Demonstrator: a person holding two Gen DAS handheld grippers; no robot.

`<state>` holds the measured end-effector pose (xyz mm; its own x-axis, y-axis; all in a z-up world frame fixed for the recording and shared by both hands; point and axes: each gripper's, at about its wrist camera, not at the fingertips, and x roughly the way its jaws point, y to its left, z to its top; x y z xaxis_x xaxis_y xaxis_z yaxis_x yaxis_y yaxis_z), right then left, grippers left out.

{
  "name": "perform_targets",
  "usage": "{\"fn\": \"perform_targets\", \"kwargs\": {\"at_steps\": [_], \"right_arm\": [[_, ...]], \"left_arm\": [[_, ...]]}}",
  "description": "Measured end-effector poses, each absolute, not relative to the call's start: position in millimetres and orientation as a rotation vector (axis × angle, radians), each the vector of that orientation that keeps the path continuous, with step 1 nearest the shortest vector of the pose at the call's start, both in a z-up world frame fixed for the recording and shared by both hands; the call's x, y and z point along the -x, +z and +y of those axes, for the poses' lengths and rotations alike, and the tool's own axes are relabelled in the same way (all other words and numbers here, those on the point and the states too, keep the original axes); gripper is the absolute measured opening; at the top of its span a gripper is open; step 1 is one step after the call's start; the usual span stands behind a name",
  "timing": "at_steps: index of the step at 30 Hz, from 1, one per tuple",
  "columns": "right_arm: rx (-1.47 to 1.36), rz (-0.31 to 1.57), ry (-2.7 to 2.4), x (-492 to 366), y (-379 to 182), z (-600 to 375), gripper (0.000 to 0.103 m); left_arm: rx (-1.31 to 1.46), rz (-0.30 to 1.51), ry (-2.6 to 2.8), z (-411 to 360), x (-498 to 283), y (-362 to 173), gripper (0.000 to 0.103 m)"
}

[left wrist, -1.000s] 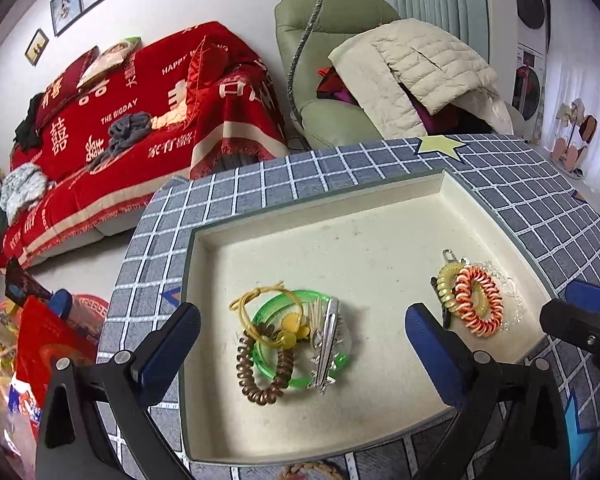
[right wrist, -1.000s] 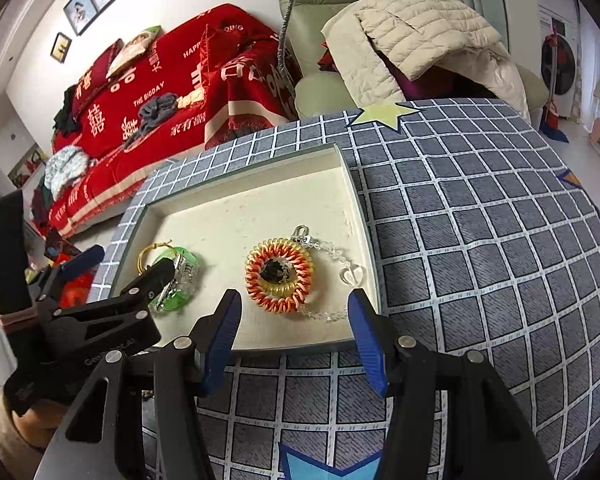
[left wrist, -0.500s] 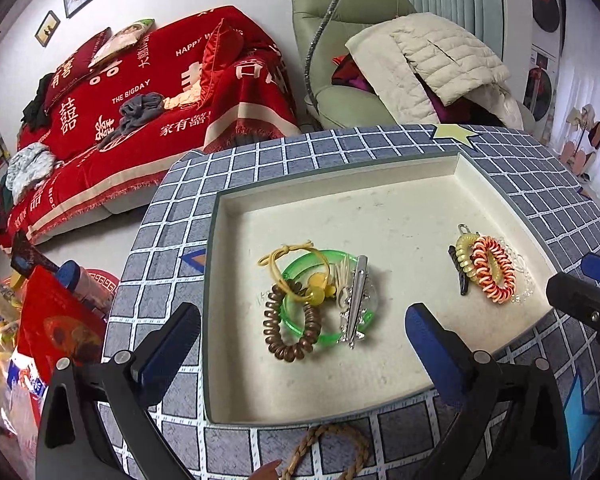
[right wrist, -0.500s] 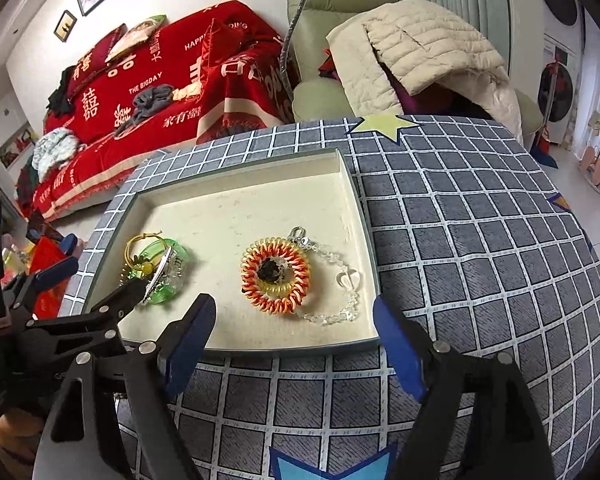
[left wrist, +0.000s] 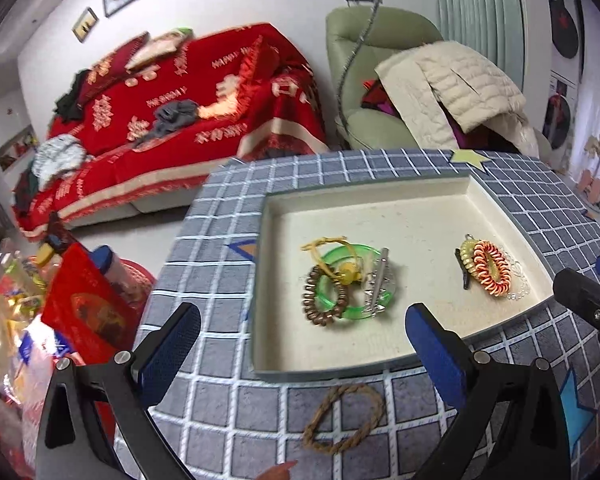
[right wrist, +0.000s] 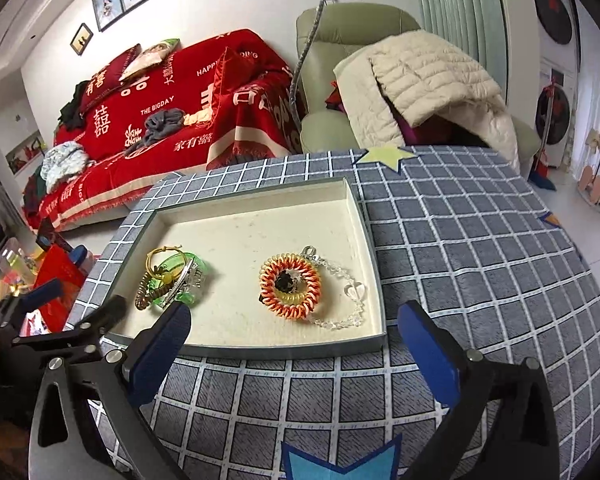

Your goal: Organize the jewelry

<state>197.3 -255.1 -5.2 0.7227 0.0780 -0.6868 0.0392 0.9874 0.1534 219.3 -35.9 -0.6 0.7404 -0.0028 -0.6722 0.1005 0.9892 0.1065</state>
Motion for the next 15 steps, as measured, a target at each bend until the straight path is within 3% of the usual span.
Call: {"fn": "perform_targets", "kwargs": {"at_steps": [15], "right_arm": [[-0.045, 0.679, -0.058, -157, 7, -238, 0.103]], "left_arm": [[-0.081, 0.683, -0.005, -20, -167, 1, 0.103]]}}
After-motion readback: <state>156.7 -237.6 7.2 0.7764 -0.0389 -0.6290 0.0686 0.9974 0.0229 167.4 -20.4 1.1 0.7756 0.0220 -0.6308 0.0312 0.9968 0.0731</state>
